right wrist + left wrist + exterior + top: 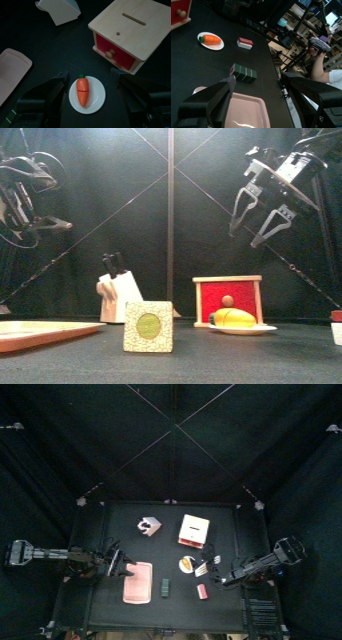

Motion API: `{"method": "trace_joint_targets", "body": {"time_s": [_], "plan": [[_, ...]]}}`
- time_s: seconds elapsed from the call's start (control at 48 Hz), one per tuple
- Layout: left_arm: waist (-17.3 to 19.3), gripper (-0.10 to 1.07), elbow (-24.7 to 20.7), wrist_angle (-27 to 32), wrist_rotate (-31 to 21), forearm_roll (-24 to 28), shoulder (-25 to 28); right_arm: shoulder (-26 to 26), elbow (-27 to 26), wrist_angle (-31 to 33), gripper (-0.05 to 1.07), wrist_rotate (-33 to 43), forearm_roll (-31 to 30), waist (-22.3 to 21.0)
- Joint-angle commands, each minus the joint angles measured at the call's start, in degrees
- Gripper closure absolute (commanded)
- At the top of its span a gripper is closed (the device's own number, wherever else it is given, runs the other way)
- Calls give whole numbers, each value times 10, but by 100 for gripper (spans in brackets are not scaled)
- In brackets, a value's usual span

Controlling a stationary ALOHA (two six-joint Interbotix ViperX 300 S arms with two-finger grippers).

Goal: Grab drawer handle

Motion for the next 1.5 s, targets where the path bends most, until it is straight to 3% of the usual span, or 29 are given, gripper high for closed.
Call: {"method": "trace_joint_targets", "body": {"time_s": [0.0, 0.458, 0.875, 1.208, 1.354, 1.479], "plan": [[0, -5, -8, -2, 2, -3, -6, -14, -10, 2, 6, 4, 4, 1], [18, -5, -17, 17, 2, -16, -8, 4, -17, 2, 6, 22, 45, -23], [53, -1, -79, 38, 48, -58, 11, 47, -56, 2, 6, 37, 58, -77], [102, 15, -148, 54, 129, -155, 69, 102, -91, 0, 6, 40, 120, -108], [127, 22, -206, 54, 169, -195, 122, 133, -102, 0, 6, 63, 137, -133], [140, 25, -264, 54, 203, -207, 201, 149, -109, 0, 6, 81, 137, -147]]}}
